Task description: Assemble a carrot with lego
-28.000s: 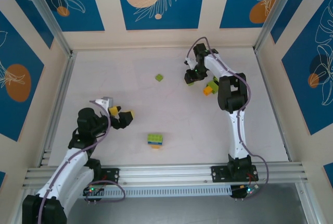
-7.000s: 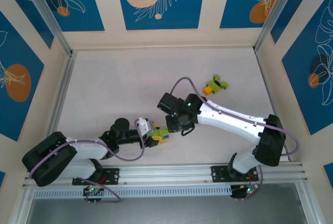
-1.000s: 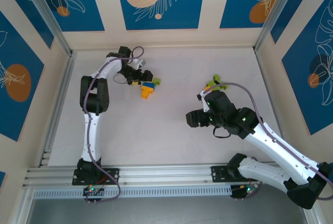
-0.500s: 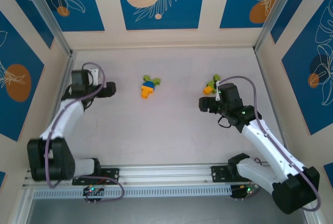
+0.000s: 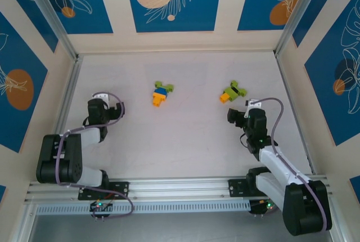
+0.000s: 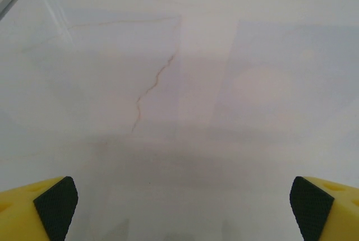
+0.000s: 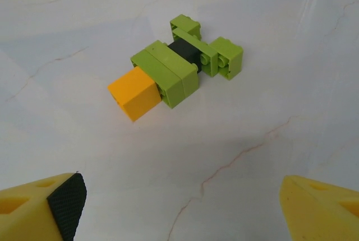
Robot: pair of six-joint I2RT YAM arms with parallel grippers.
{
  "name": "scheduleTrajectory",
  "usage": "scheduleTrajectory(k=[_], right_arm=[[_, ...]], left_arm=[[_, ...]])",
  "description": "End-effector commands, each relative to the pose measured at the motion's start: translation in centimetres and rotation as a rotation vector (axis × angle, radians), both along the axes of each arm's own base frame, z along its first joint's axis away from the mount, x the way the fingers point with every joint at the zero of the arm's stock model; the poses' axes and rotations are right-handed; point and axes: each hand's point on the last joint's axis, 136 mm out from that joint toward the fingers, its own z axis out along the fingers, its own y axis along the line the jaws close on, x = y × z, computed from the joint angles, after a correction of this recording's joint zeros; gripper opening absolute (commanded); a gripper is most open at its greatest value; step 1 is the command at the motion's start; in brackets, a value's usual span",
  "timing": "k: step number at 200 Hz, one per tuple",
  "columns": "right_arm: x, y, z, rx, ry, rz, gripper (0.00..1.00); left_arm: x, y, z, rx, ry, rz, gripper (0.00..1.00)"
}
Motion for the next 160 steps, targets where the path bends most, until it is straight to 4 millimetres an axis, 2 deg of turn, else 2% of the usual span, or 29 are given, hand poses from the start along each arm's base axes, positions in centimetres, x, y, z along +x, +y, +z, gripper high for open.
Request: scheduleTrajectory(k=[1, 33, 58, 68, 69, 75, 82, 88, 93, 100, 160], right_arm=[[2.6, 0.0, 3.2, -0.029, -0.187, 0.017, 0.91], [5.6, -0.1, 3.2, -0.033, -0.229, 0.048, 0.93], [7.3, 0.0, 0.7, -0.017, -0.212, 0.080, 0.94], [7.9, 0.5, 0.8, -0.017, -0.216, 0.111, 0.94], [7.9, 0.5, 0.6, -0.017, -0.205, 0.115, 0.94], [8.0, 0.6, 0.2, -0.012, -0.155, 0.121, 0.94], [8.2, 0.5, 0.0, -0.014, -0.145, 0.120, 0.95], [8.5, 0.6, 0.1, -0.012, -0.152, 0.119, 0.96], [8.6, 0.5, -0.1, -0.011, -0.129, 0.113, 0.97], [8.7, 0.4, -0.3, -0.006, -0.113, 0.114, 1.00], [8.6, 0.5, -0.2, -0.005, -0.120, 0.119, 0.99]], left_arm=[[1.2, -1.0, 1.3, 0.014, -0.070, -0.072, 1.00], [1.3, -1.5, 1.2, 0.014, -0.072, -0.099, 1.00], [1.2, -1.8, 1.2, 0.016, -0.080, -0.118, 1.00], [0.8, -2.6, 0.6, 0.022, -0.087, -0.160, 1.00], [0.9, -2.7, 0.9, 0.026, -0.107, -0.164, 1.00], [0.7, -3.1, -0.3, 0.044, -0.096, -0.178, 1.00], [1.1, -3.8, 0.5, 0.040, -0.164, -0.213, 1.00], [1.0, -3.6, 0.6, 0.045, -0.139, -0.205, 1.00], [0.8, -3.4, -0.1, 0.050, -0.098, -0.186, 1.00], [1.1, -3.6, 0.1, 0.050, -0.126, -0.199, 1.00], [1.2, -4.1, 0.0, 0.085, -0.097, -0.202, 1.00]])
